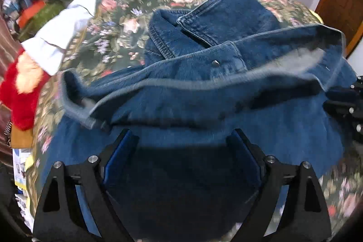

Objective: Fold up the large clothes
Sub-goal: 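Fold the held hem over the jacket body toward the collar with both grippers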

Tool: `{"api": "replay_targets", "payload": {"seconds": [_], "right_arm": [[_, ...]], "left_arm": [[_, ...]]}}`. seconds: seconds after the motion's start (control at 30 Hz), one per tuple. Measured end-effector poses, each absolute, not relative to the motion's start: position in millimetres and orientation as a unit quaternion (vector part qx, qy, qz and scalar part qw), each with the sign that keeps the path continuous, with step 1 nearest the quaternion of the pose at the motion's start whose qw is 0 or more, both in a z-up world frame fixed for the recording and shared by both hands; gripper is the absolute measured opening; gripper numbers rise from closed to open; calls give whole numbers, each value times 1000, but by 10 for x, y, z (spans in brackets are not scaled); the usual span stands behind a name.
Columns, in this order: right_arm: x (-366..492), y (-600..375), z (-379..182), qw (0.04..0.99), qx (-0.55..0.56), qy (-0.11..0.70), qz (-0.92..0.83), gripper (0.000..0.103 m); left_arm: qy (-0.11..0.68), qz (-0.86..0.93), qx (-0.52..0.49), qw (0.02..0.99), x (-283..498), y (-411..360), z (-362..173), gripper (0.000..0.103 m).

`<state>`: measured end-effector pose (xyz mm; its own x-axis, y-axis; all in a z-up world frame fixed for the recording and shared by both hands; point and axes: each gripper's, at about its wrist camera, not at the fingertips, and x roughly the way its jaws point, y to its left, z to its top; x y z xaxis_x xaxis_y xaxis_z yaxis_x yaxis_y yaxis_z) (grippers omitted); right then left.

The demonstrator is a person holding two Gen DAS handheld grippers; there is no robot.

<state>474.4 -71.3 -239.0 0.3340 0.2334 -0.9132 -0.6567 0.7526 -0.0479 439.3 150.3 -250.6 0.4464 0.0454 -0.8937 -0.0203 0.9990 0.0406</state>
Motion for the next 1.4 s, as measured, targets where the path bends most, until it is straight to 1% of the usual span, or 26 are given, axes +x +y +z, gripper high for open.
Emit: {"api": "replay_targets", "payload": {"seconds": [0.07,0.1,0.13,0.23,0.3,0.37,0.4,0.43,0.5,0.57,0.63,0.77,0.83,0.9,1.0,1.07,1.13,1.17,1.2,1.3,1.4], "right_arm": [[4925,-619,-2417,774,-223,513,297,15],[5044,-588,-2403,768,-219,521,300,15],[5162,-576,-2369,770,-208,527,295,15],[5518,-642,-2221,793,-161,517,279,15],[5759,-683,-2160,825,-161,494,221,15],[5972,-778,-2168,838,-150,493,181,15],[6030,-810,-2176,833,-132,505,185,15],[6068,-859,-2173,829,-108,515,188,15],[6004,-914,-2096,834,-96,509,192,15],[5837,-915,-1973,849,-106,483,187,15],[5670,-885,-1846,854,-108,468,199,15],[5353,-727,-1705,841,-89,468,256,15],[5179,-582,-1707,833,-93,469,278,15],[5022,-429,-1776,823,-95,476,297,15],[4795,-212,-2023,800,-98,500,316,15],[4704,-95,-2272,776,-116,530,321,15],[4642,-32,-2535,755,-155,555,313,15],[4612,-45,-2584,755,-162,549,319,15],[4566,-102,-2570,760,-160,534,334,15],[4523,-259,-2459,762,-166,526,339,15],[4537,-515,-2342,781,-200,514,294,15]], "left_arm": [[531,37,13,846,4631,1589,-2537,87],[529,41,8,848,4704,1630,-2528,83],[526,46,2,849,4778,1686,-2511,81],[511,85,11,855,5029,1834,-2454,80],[512,97,5,853,5134,1932,-2449,80],[521,104,-18,847,5199,2023,-2437,74],[521,107,-23,846,5209,2047,-2396,70],[516,106,-28,850,5186,2071,-2309,70],[490,97,-34,866,5073,2119,-2087,70],[460,110,-24,881,4930,2167,-1815,74],[447,105,-15,888,4820,2201,-1642,81],[448,84,13,890,4462,2216,-1483,84],[459,64,18,886,4258,2179,-1546,88],[475,45,21,879,4078,2124,-1714,88],[507,39,31,860,3955,2055,-2061,88],[528,71,56,844,3891,2066,-2312,88],[534,86,79,837,3841,2122,-2522,103],[534,79,77,838,3822,2184,-2586,103],[534,70,63,840,3805,2235,-2595,103],[543,64,-5,837,3796,2412,-2587,103],[536,69,-17,841,3725,2435,-2547,103]]}}
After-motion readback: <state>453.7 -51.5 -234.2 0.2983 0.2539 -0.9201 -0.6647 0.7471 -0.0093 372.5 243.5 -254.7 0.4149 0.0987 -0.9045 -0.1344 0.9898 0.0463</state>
